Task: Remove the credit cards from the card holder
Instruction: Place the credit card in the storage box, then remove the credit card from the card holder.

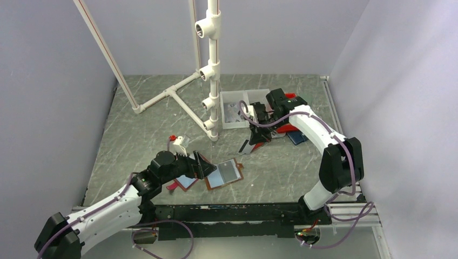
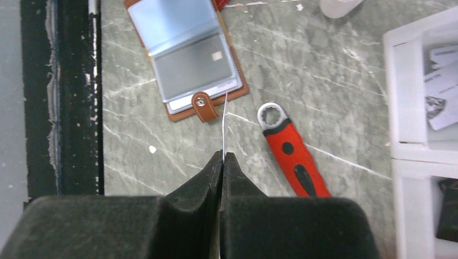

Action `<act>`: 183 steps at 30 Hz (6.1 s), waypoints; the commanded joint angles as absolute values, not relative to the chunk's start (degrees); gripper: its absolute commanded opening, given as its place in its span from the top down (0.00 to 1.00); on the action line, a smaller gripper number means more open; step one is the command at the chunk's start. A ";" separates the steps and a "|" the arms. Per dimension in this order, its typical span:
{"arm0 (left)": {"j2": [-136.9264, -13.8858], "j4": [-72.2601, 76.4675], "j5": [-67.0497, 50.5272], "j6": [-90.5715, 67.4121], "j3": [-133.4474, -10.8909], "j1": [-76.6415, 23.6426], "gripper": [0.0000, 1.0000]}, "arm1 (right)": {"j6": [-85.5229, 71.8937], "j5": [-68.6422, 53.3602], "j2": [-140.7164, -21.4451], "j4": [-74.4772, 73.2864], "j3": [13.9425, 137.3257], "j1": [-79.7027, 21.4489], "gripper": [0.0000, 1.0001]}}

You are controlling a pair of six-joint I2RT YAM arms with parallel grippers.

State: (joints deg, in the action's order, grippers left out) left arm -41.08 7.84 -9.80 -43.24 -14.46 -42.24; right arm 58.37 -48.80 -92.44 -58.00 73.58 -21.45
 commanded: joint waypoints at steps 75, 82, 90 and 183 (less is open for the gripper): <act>-34.99 1.07 -6.34 -46.36 -14.37 -42.24 0.01 | 57.63 -25.35 -106.94 -37.15 102.68 -26.71 1.00; -34.05 0.09 -5.83 -46.19 -14.41 -42.28 0.01 | 57.43 -20.66 -108.69 -34.16 101.84 -27.53 1.00; -33.88 0.09 -5.32 -46.06 -14.31 -42.25 0.01 | 56.04 -17.58 -109.71 -28.87 99.02 -27.52 1.00; -74.64 5.46 -11.53 -55.90 -28.59 -48.06 0.41 | 52.40 -36.32 -96.60 -31.10 57.62 -41.34 0.92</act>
State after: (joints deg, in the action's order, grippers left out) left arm -73.97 5.67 -13.21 -56.58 -25.69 -47.64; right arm 52.84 -38.50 -95.29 -32.34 56.49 -40.64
